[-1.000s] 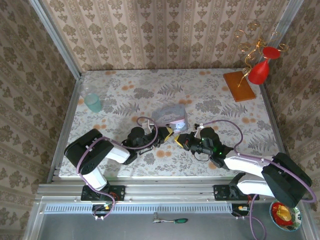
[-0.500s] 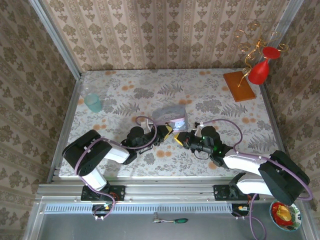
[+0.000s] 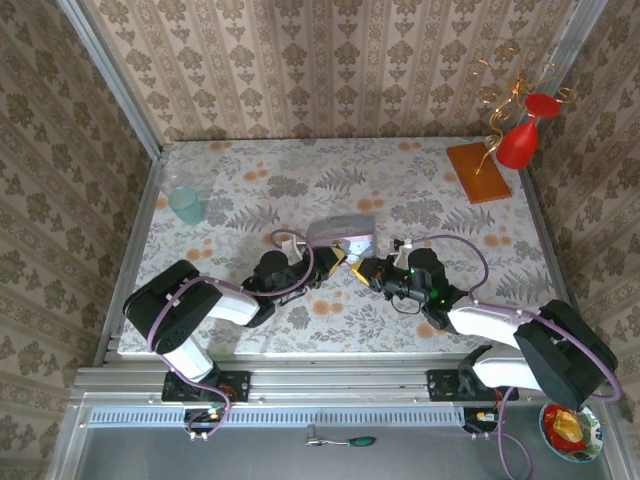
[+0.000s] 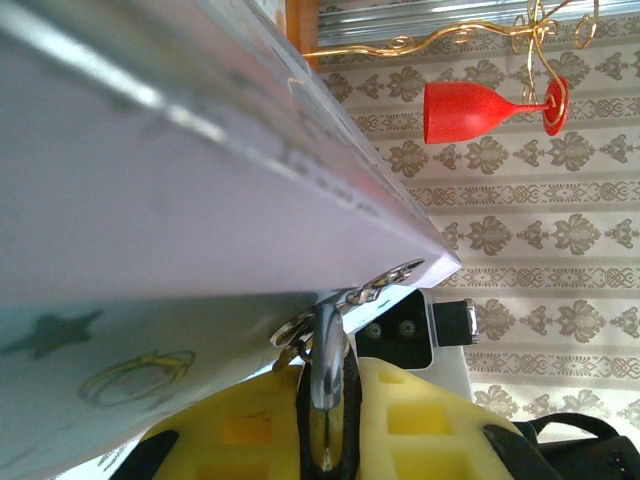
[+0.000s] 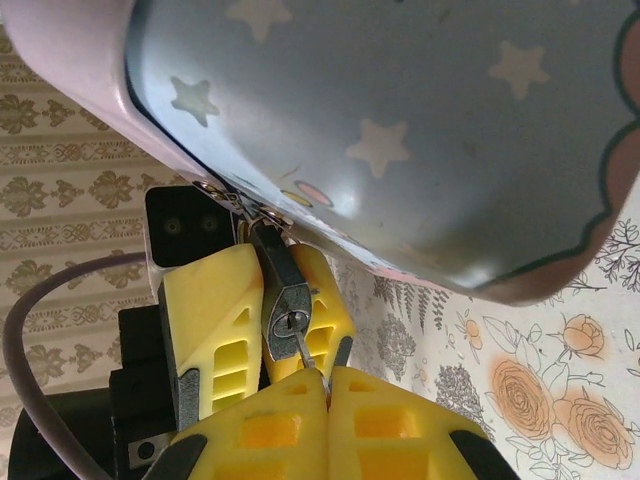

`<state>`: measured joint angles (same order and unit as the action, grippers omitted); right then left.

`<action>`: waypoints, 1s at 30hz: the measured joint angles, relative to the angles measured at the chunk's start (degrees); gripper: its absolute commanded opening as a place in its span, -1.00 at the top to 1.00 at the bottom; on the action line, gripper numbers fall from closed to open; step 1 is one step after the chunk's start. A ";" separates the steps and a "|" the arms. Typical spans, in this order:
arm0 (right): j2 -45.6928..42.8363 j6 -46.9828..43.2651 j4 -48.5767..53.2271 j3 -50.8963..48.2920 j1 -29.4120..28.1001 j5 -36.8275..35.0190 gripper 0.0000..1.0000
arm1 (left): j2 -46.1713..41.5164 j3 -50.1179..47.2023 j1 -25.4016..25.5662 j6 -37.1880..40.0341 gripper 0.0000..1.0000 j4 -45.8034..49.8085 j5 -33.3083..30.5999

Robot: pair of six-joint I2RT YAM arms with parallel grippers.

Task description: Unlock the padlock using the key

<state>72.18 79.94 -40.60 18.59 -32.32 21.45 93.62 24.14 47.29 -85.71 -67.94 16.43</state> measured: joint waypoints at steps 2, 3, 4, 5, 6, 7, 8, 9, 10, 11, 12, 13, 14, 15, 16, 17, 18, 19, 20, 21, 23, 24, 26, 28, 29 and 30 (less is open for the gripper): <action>0.42 0.02 -0.42 0.00 0.24 0.07 1.00 | 0.00 0.28 0.00 0.04 1.00 0.48 -0.22; 0.68 0.02 -0.66 0.02 0.37 0.07 1.00 | 0.00 0.42 0.00 0.07 1.00 0.76 -0.28; 0.90 0.04 -0.85 0.07 0.46 0.11 1.00 | 0.00 0.55 0.00 0.07 1.00 1.14 -0.44; 1.14 0.07 -1.05 0.11 0.55 0.11 1.00 | 0.00 0.66 0.00 0.04 1.00 1.51 -0.57; 1.46 0.20 -1.25 0.13 0.55 0.15 1.00 | 0.00 0.70 0.00 0.04 1.00 1.86 -0.68; 1.79 0.26 -1.31 0.20 0.57 0.24 1.00 | 0.00 0.70 0.00 0.04 1.00 1.95 -0.72; 2.08 0.46 -1.62 0.24 0.57 0.24 1.00 | 0.00 0.70 0.00 0.04 1.00 1.97 -0.92; 2.29 0.70 -1.70 0.42 0.57 0.24 1.00 | 0.00 0.72 0.00 0.04 1.00 1.99 -1.18; 2.49 0.90 -1.86 0.48 0.57 0.24 1.00 | 0.00 0.72 0.00 0.04 1.00 1.97 -1.36; 2.75 1.07 -2.14 0.57 0.57 0.26 1.00 | 0.00 0.72 0.00 0.04 1.00 1.97 -1.55; 2.93 1.25 -2.43 0.59 0.57 0.26 1.00 | 0.00 0.72 0.00 0.04 1.00 1.97 -1.68; 3.08 1.31 -2.62 0.59 0.57 0.24 1.00 | 0.00 0.72 0.00 0.04 1.00 1.97 -1.79; 3.23 1.44 -2.93 0.59 0.57 0.24 1.00 | 0.00 0.76 0.00 0.04 1.00 1.97 -1.95; 3.34 1.53 -3.02 0.59 0.57 0.24 1.00 | 0.00 0.79 0.00 0.04 1.00 1.99 -1.99; 3.34 1.62 -3.04 0.59 0.55 0.22 1.00 | 0.00 0.81 0.00 0.04 1.00 1.99 -2.01; 3.34 1.75 -3.08 0.59 0.55 0.22 1.00 | 0.00 0.81 0.00 0.04 1.00 1.99 -2.03; 3.37 1.86 -3.17 0.59 0.48 0.13 1.00 | 0.00 0.83 0.00 0.04 1.00 1.99 -2.08; 3.37 1.97 -3.21 0.59 0.28 0.02 1.00 | 0.00 0.83 0.00 0.04 1.00 1.99 -2.12; 3.43 2.27 -3.41 0.59 0.11 -0.09 1.00 | 0.00 0.85 0.00 0.04 1.00 1.99 -2.16; 3.56 2.45 -3.67 0.59 -0.07 -0.28 1.00 | 0.00 0.92 0.00 0.04 1.00 2.01 -2.29; 3.89 2.86 -4.42 0.59 -0.55 -0.96 1.00 | 0.00 1.05 0.00 0.04 1.00 2.10 -2.67; 4.04 2.99 -4.66 0.59 -0.85 -1.40 1.00 | 0.00 1.09 0.00 0.04 1.00 2.12 -2.84; 4.33 3.19 -5.35 0.59 -1.62 -2.03 1.00 | 0.00 1.16 0.00 0.04 1.00 2.14 -3.04; 4.83 3.30 -6.12 0.59 -2.51 -2.32 1.00 | 0.00 1.25 0.00 0.04 1.00 2.16 -3.08; 5.11 3.45 -6.78 0.57 -2.82 -2.58 1.00 | 0.00 1.29 0.00 0.04 1.00 2.19 -3.04; 5.31 3.67 -7.17 0.57 -2.91 -2.69 1.00 | 0.00 1.33 0.00 0.04 1.00 2.19 -3.04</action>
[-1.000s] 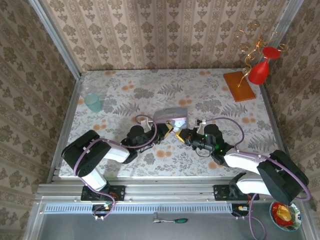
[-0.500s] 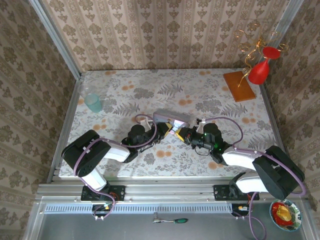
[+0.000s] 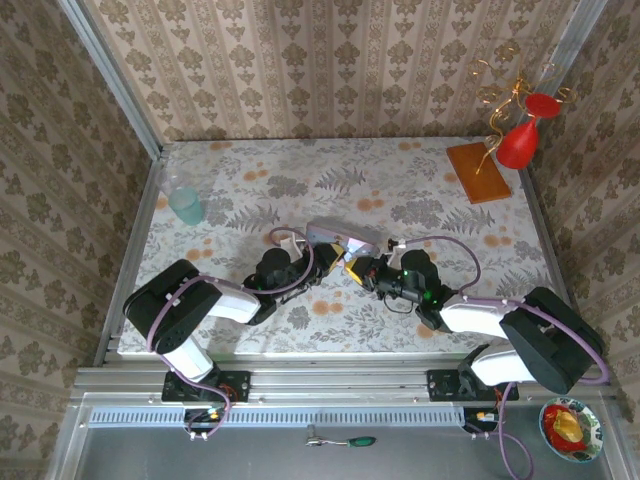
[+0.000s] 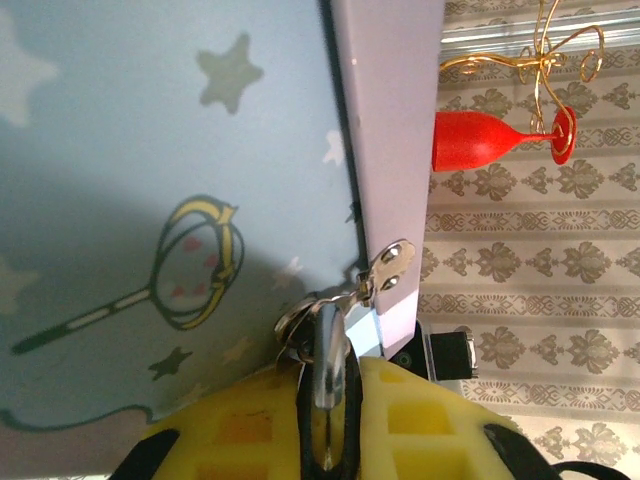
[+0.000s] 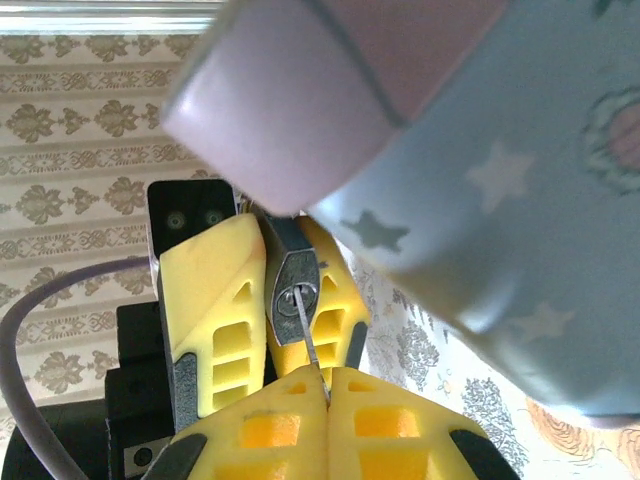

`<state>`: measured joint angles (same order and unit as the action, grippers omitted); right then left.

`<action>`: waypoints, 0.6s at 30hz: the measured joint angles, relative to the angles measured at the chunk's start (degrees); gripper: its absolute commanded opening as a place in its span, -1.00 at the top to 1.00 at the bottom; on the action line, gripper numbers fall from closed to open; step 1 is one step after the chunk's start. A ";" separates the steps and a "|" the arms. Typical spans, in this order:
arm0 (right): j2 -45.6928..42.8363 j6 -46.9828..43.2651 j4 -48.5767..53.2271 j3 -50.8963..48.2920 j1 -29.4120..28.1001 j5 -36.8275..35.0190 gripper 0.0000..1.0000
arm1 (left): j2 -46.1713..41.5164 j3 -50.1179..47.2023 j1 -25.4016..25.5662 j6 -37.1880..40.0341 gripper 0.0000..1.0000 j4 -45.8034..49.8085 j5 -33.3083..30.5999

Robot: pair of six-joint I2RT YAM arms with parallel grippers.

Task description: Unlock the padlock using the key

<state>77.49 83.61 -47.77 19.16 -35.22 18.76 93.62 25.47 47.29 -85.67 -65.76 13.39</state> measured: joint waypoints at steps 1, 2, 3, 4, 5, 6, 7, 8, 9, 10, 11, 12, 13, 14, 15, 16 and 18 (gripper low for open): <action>0.13 0.17 -0.33 -0.04 -0.11 -0.04 1.00 | 0.00 0.07 0.07 -0.02 1.00 0.02 0.02; 0.15 0.20 -0.46 -0.07 -0.11 0.02 1.00 | 0.00 0.11 0.20 0.00 1.00 0.11 0.02; 0.13 0.20 -0.61 -0.15 -0.07 0.17 1.00 | 0.00 0.17 0.33 0.00 1.00 0.17 0.00; 0.13 0.17 -0.79 -0.26 -0.02 0.42 1.00 | 0.00 0.20 0.44 0.00 1.00 0.20 0.02; 0.09 0.17 -0.81 -0.33 0.17 0.81 1.00 | 0.00 0.20 0.57 -0.02 1.00 0.20 0.04; -0.04 0.13 -0.79 -0.46 0.50 1.25 1.00 | 0.00 0.22 0.74 -0.02 1.00 0.13 0.11; -0.31 0.02 -0.68 -0.59 0.70 1.49 1.00 | 0.00 0.24 0.85 -0.02 1.00 0.15 0.15; -0.70 -0.20 -0.24 -0.68 0.96 1.86 1.00 | 0.00 0.24 0.98 -0.02 1.00 0.15 0.20; -1.20 -0.59 0.35 -0.70 1.25 2.32 1.00 | 0.00 0.24 1.11 -0.02 1.00 0.11 0.26; -1.60 -0.90 0.79 -0.70 1.42 2.56 1.00 | 0.00 0.24 1.18 -0.02 1.00 0.07 0.31; -2.10 -1.14 1.42 -0.70 1.68 2.73 1.00 | 0.00 0.26 1.36 -0.02 1.00 -0.02 0.31; -2.49 -1.33 1.88 -0.70 1.95 2.78 1.00 | 0.00 0.26 1.51 -0.02 1.00 0.00 0.35; -2.84 -1.42 2.10 -0.70 2.25 2.78 1.00 | 0.00 0.26 1.64 -0.02 1.00 0.11 0.48; -3.19 -1.46 2.62 -0.72 2.64 2.75 1.00 | 0.00 0.26 1.75 -0.02 1.00 0.11 0.48; -3.43 -1.55 2.97 -0.76 3.08 2.73 1.00 | 0.00 0.26 1.79 -0.02 1.00 0.17 0.55; -3.54 -1.60 3.13 -0.81 3.41 2.71 1.00 | 0.00 0.26 1.81 -0.02 1.00 0.20 0.66; -3.69 -1.60 3.21 -0.92 4.11 2.67 1.00 | 0.00 0.26 1.81 0.00 1.00 0.24 0.81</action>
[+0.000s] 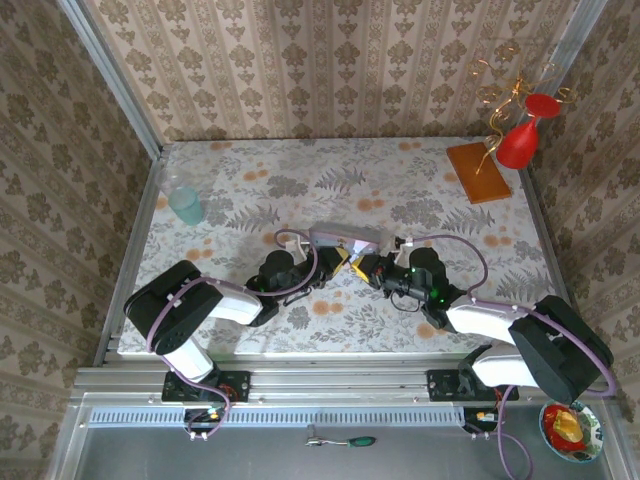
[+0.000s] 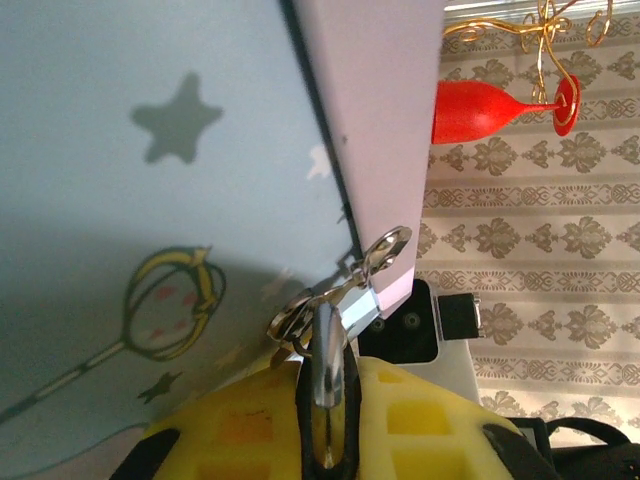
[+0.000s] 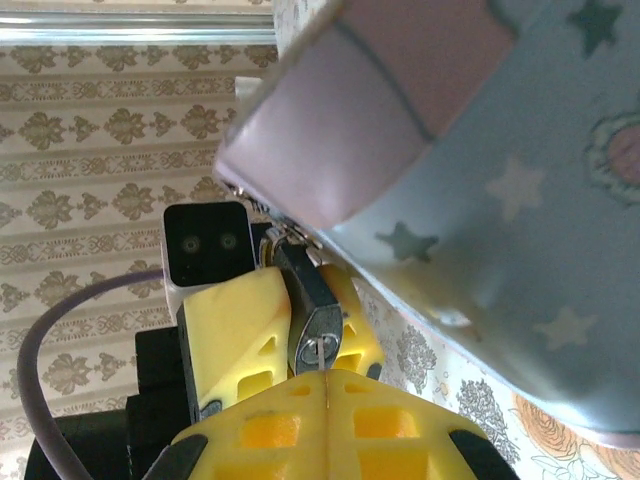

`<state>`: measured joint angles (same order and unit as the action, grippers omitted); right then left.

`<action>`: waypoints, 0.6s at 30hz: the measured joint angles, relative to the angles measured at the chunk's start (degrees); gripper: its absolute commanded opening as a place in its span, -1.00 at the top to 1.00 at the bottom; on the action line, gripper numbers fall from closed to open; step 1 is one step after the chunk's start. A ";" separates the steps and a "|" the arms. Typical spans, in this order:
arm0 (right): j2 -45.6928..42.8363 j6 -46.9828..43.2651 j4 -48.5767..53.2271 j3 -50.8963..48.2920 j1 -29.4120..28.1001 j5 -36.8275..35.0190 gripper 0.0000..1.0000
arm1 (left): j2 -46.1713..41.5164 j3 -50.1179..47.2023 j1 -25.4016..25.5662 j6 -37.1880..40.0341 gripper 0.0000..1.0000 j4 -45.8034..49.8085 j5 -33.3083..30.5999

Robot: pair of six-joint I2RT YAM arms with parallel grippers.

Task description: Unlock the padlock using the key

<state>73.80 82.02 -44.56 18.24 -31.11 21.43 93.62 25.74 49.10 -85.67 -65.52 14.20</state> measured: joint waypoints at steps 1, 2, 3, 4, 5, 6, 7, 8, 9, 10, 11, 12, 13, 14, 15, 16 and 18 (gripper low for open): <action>-0.02 -0.02 0.07 0.00 0.26 -0.02 1.00 | 0.00 0.00 0.00 0.00 1.00 0.02 0.07; -0.15 -0.20 0.28 0.00 0.52 -0.17 1.00 | 0.00 0.00 0.00 0.00 1.00 0.02 0.11; -0.31 -0.37 0.68 0.00 0.76 -0.44 1.00 | 0.00 0.00 0.00 0.02 1.00 0.11 0.33; -0.46 -0.52 1.18 0.00 1.01 -1.01 1.00 | 0.00 -0.02 0.00 0.17 1.00 0.15 0.79; -0.48 -0.76 1.73 -0.02 1.31 -1.64 1.00 | 0.00 -0.02 0.04 0.31 1.00 0.22 1.16; -0.50 -0.90 2.19 -0.02 1.53 -2.01 1.00 | 0.00 -0.02 0.11 0.39 1.00 0.28 1.55; -0.70 -1.05 2.60 -0.02 1.62 -2.34 1.00 | 0.00 -0.02 0.22 0.42 1.00 0.37 1.77; -0.96 -1.09 3.10 -0.02 1.62 -2.64 1.00 | 0.00 -0.02 0.33 0.48 1.00 0.44 1.97; -1.25 -1.20 3.69 -0.02 1.62 -2.82 1.00 | -0.02 -0.02 0.39 0.59 1.00 0.50 2.08; -1.49 -1.31 4.15 -0.02 1.62 -2.99 1.00 | -0.02 -0.02 0.42 0.63 1.00 0.63 2.16; -1.66 -1.42 4.52 -0.02 1.62 -3.02 1.00 | -0.02 -0.02 0.44 0.68 1.00 0.76 2.29; -1.79 -1.51 4.81 -0.02 1.62 -3.02 1.00 | -0.04 -0.02 0.44 0.76 1.00 0.83 2.45; -1.86 -1.60 4.96 -0.02 1.62 -3.02 1.00 | -0.04 -0.02 0.44 0.81 1.00 0.87 2.49; -1.88 -1.77 5.03 -0.02 1.53 -3.04 1.00 | -0.04 -0.02 0.44 0.81 1.00 0.92 2.51; -1.88 -1.95 5.05 -0.02 1.16 -3.15 1.00 | -0.04 -0.02 0.44 0.83 1.00 0.96 2.51; -1.90 -2.19 5.09 -0.02 0.83 -3.45 1.00 | -0.04 -0.02 0.44 0.85 1.00 1.01 2.49; -2.10 -2.56 5.44 -0.02 -0.20 -4.83 1.00 | -0.07 -0.02 0.44 0.85 1.00 1.09 2.49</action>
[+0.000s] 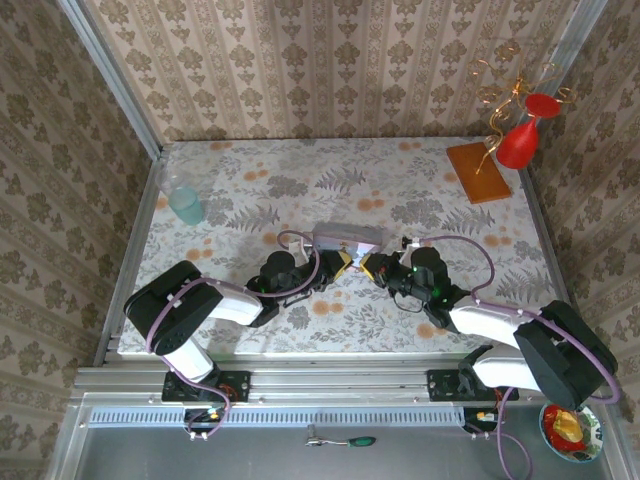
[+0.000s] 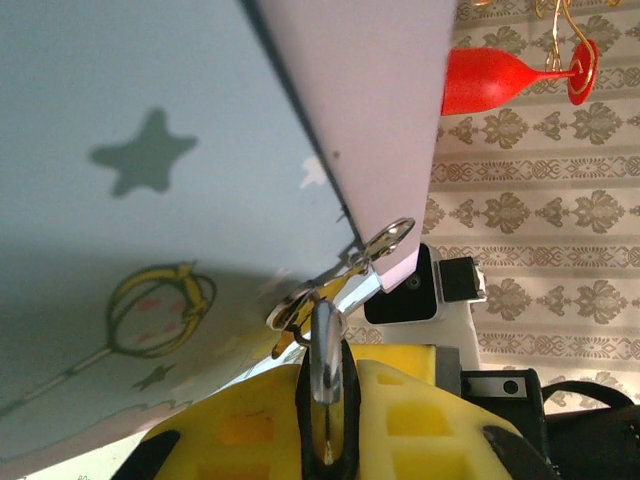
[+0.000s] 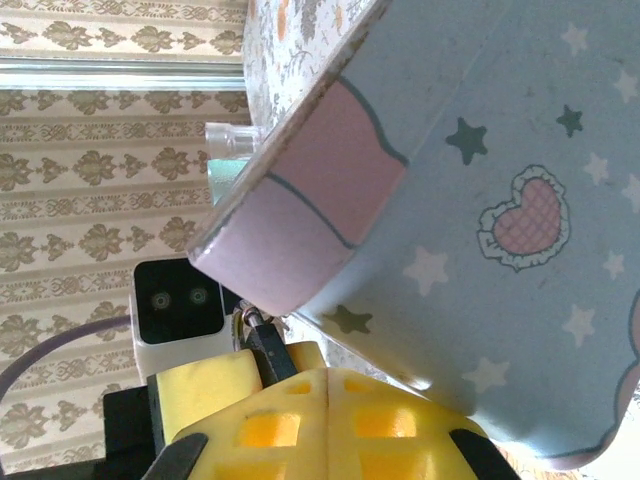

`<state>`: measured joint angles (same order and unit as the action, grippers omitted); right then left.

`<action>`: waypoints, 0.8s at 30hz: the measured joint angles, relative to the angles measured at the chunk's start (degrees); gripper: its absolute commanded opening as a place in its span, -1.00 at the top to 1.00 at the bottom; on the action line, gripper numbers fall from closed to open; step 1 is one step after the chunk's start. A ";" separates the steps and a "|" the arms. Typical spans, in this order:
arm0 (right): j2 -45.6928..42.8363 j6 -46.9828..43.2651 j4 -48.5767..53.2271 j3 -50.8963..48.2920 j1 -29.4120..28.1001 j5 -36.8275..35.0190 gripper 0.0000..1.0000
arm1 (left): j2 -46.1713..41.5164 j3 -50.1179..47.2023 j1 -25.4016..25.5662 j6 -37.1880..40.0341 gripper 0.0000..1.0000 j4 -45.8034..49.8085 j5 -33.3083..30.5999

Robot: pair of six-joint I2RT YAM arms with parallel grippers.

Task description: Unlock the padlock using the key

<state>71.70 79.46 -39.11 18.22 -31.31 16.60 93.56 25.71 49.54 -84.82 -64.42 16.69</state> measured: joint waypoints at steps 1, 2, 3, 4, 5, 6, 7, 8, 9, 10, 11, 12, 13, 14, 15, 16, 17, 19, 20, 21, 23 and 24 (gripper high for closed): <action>0.00 -0.11 0.07 0.00 -0.42 -0.72 1.00 | 0.00 0.00 -0.02 0.00 1.00 0.07 -0.02; 0.00 -0.26 0.15 0.00 -0.94 -1.57 1.00 | 0.00 0.00 -0.02 0.00 1.00 0.17 -0.04; 0.00 -0.33 0.20 0.00 -1.49 -2.38 1.00 | 0.00 0.00 -0.02 0.00 1.00 0.44 -0.11; 0.00 -0.46 0.22 0.00 -1.92 -2.99 1.00 | 0.00 0.00 -0.02 0.00 1.00 0.61 -0.15; 0.00 -0.72 0.33 0.00 -2.51 -3.63 1.00 | -0.07 0.00 -0.02 0.00 1.00 0.70 0.02; 0.02 -1.07 0.35 0.00 -3.08 -4.13 1.00 | -0.15 0.00 0.11 0.00 1.00 0.76 0.46; 0.02 -1.29 0.22 0.00 -3.58 -4.44 1.00 | -0.20 0.02 0.35 0.00 1.00 0.94 0.87; -0.02 -1.51 0.26 -0.02 -4.07 -4.92 1.00 | -0.33 0.02 0.55 0.00 1.00 1.16 0.81; -0.02 -1.60 0.31 -0.04 -4.31 -5.35 1.00 | -0.42 0.04 0.55 0.00 1.00 1.36 0.83; -0.02 -1.73 0.35 -0.04 -4.44 -5.66 1.00 | -0.44 0.04 0.55 0.00 1.00 1.44 0.83; -0.07 -1.79 0.39 -0.04 -4.63 -5.99 1.00 | -0.46 0.04 0.55 0.00 1.00 1.53 0.83; -0.09 -1.95 0.44 -0.04 -4.76 -6.27 1.00 | -0.55 0.04 0.55 0.00 1.00 1.70 0.83; -0.15 -2.01 0.52 -0.04 -4.87 -6.45 1.00 | -0.66 0.04 0.55 0.00 1.00 1.90 0.83; -0.20 -2.25 0.61 -0.04 -5.03 -6.80 1.00 | -0.74 0.04 0.55 0.00 1.00 2.05 0.83; -0.26 -2.43 0.66 -0.04 -5.14 -7.02 1.00 | -0.79 0.04 0.55 0.00 1.00 2.10 0.85; -0.31 -2.60 0.70 -0.04 -5.25 -7.17 1.00 | -0.83 0.04 0.55 0.00 1.00 2.19 0.85; -0.37 -2.64 0.76 -0.04 -5.33 -7.28 1.00 | -0.92 0.04 0.55 0.00 1.00 2.27 0.85; -0.50 -2.82 0.81 -0.04 -5.33 -7.32 1.00 | -1.01 0.04 0.55 0.02 1.00 2.34 0.85; -0.74 -2.91 0.96 -0.04 -5.33 -7.34 1.00 | -1.05 0.04 0.55 0.02 1.00 2.32 0.85; -1.18 -3.19 1.38 -0.04 -5.33 -7.37 1.00 | -1.07 0.04 0.55 0.02 1.00 2.27 0.94; -2.84 -4.39 3.45 -0.04 -5.22 -7.43 0.82 | -1.11 0.09 0.66 0.26 1.00 2.29 1.40; -4.35 -5.38 5.16 -0.02 -5.03 -7.45 0.71 | -1.22 0.09 0.74 0.42 1.00 2.38 1.81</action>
<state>67.35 74.08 -33.95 18.20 -36.34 9.15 92.33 25.80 50.28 -84.40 -62.04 18.50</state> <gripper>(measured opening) 0.079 0.138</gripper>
